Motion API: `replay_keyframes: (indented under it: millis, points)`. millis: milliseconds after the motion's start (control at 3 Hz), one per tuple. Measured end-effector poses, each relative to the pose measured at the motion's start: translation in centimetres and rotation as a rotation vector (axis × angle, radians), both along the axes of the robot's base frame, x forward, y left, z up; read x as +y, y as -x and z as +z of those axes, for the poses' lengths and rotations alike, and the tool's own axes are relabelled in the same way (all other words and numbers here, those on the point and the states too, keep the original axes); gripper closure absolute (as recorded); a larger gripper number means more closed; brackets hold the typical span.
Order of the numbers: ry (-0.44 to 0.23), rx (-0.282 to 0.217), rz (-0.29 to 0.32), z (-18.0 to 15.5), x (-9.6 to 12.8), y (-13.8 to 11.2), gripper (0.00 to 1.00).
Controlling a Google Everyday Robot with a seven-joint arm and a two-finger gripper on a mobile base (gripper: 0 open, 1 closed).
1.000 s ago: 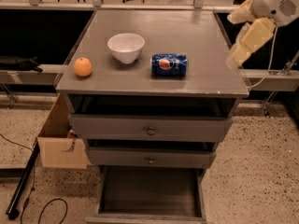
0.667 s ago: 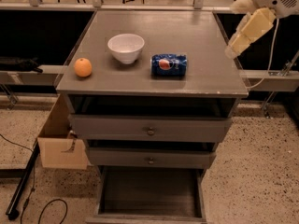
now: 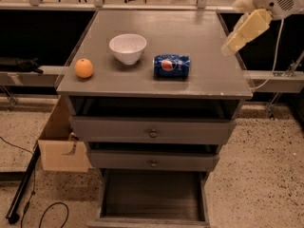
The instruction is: Place pepsi can into bottom drawer
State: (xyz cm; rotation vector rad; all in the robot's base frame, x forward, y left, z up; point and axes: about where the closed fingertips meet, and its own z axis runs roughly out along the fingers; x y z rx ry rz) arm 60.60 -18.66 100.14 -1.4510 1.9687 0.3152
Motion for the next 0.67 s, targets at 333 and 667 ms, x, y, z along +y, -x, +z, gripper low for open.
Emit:
replay_keyframes:
  millis: [333,667]
  points:
    - [-0.115,-0.064,-0.084,0.2,1.1,-3.9,0.0]
    - [-0.204,-0.118,-0.161,0.4,2.4,-7.6,0.0]
